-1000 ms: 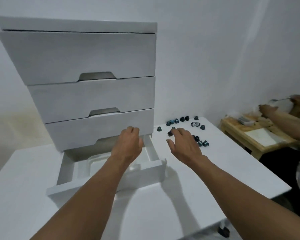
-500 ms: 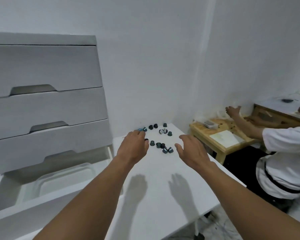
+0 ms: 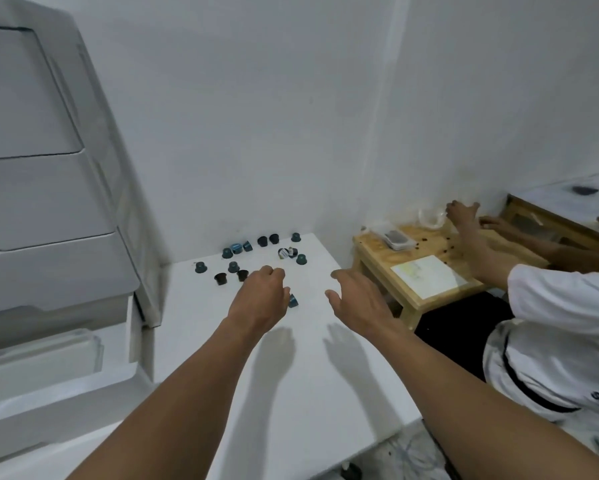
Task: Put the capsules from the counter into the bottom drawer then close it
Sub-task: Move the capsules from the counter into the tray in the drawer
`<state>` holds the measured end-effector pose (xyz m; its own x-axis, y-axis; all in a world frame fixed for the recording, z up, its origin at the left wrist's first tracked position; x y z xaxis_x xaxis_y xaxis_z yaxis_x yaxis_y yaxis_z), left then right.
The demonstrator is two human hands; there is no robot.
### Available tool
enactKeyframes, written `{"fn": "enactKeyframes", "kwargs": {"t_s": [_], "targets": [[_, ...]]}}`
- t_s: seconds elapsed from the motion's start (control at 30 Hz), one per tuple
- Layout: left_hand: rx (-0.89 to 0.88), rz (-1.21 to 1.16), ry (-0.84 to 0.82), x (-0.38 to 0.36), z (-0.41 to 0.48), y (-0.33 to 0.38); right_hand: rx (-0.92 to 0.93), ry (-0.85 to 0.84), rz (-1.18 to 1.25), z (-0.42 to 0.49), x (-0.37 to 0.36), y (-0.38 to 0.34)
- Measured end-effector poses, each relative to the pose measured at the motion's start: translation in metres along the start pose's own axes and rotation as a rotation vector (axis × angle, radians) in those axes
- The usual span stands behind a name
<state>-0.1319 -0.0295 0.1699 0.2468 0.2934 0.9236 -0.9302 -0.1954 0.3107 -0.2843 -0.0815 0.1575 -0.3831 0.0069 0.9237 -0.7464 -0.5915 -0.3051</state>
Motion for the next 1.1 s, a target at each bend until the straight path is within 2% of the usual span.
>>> {"fn": "enactKeyframes", "kwargs": {"t_s": [0.37, 0.5, 0.57, 0.8, 1.1], "targets": [[0.128, 0.014, -0.176, -0.096, 0.113, -0.044, -0.034, -0.152, 0.047, 0.103, -0.092, 0.059], [0.117, 0.016, -0.248, -0.132, 0.142, -0.056, -0.028, -0.178, 0.067, 0.133, -0.126, 0.069], [0.119, 0.001, -0.308, -0.153, 0.143, -0.064, 0.021, -0.180, 0.098, 0.139, -0.148, 0.067], [0.137, -0.089, -0.434, -0.209, 0.146, -0.095, -0.013, -0.425, 0.140, 0.157, -0.222, 0.072], [0.109, -0.081, -0.592, -0.257, 0.152, -0.111, -0.022, -0.567, 0.175, 0.165, -0.274, 0.080]]}}
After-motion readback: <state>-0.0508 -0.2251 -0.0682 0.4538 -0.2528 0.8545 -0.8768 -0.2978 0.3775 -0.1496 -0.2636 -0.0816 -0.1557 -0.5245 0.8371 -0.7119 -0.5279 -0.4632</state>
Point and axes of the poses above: each hand's wrist, its own z-axis towards the middle knuckle, its own x-axis out of the back of the hand, y = z × x, the point moved 10 cm from there along z, towards the middle knuckle, and after that the axes turned 8 degrees about x, right-handed, at the moved point
